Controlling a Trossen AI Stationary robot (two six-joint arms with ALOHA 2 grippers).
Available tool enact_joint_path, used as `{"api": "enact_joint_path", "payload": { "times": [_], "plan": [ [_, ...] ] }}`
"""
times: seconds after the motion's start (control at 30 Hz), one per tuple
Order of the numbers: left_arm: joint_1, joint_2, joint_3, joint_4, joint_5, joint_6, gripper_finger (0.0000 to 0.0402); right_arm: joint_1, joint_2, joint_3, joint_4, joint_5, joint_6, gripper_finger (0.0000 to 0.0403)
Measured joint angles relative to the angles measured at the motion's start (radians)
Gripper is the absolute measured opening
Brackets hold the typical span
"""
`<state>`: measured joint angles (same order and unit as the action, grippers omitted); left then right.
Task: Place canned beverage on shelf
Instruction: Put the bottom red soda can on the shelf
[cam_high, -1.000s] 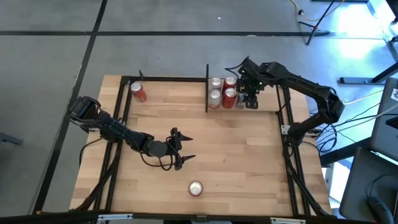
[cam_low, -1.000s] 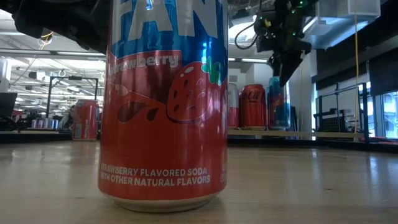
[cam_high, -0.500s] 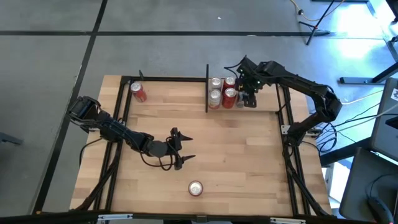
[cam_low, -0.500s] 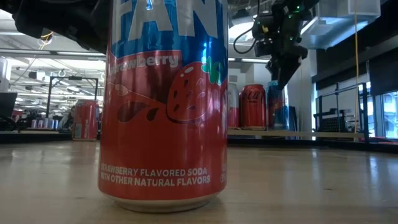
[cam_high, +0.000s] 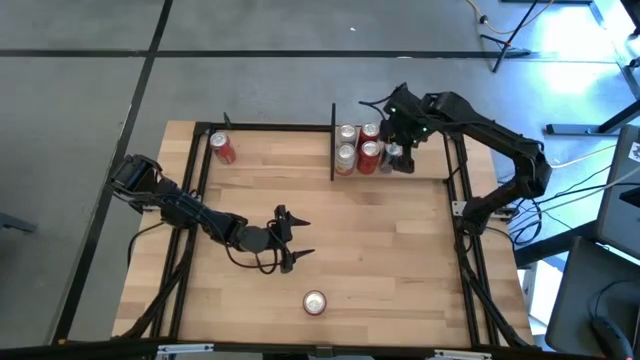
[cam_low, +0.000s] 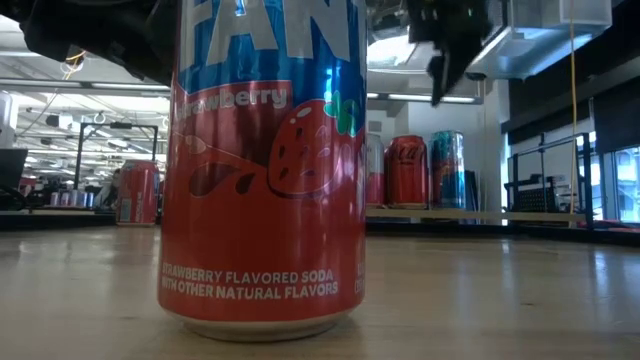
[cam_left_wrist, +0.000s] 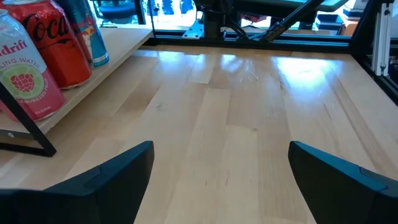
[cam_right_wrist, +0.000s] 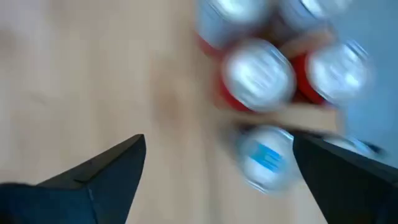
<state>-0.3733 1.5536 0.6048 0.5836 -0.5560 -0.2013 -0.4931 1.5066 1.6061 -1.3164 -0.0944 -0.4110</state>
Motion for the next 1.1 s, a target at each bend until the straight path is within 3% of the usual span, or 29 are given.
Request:
{"api": "enact_joint_path", "payload": {
  "times": [0.17,0.23,0.4,0.7,0.93,1.1],
  "plan": [
    [0.0,0.0,0.0,0.009,0.001,-0.003,0.0361,0.115,-0.049,-0.005,0.036,-0.209,0.116,0.039],
    [0.0,0.0,0.0,0.009,0.025,-0.001,0.0361,0.178,-0.076,-0.058,0.087,-0.239,0.141,0.039],
    [-0.001,0.0,0.0,0.009,0.078,-0.002,0.0361,0.348,-0.147,-0.257,0.301,-0.149,0.245,0.0392],
    [-0.087,0.0,0.0,-0.013,0.068,-0.088,0.0361,0.638,-0.202,-0.619,0.775,-0.014,0.356,0.0392],
    [-0.241,0.0,0.0,-0.088,-0.02,-0.282,0.0361,0.77,-0.197,-0.753,1.101,-0.002,0.378,0.0392],
    [-0.335,0.041,0.001,-0.065,-0.059,-0.346,0.0361,0.829,-0.195,-0.77,1.194,-0.003,0.443,0.0392]
  ]
}}
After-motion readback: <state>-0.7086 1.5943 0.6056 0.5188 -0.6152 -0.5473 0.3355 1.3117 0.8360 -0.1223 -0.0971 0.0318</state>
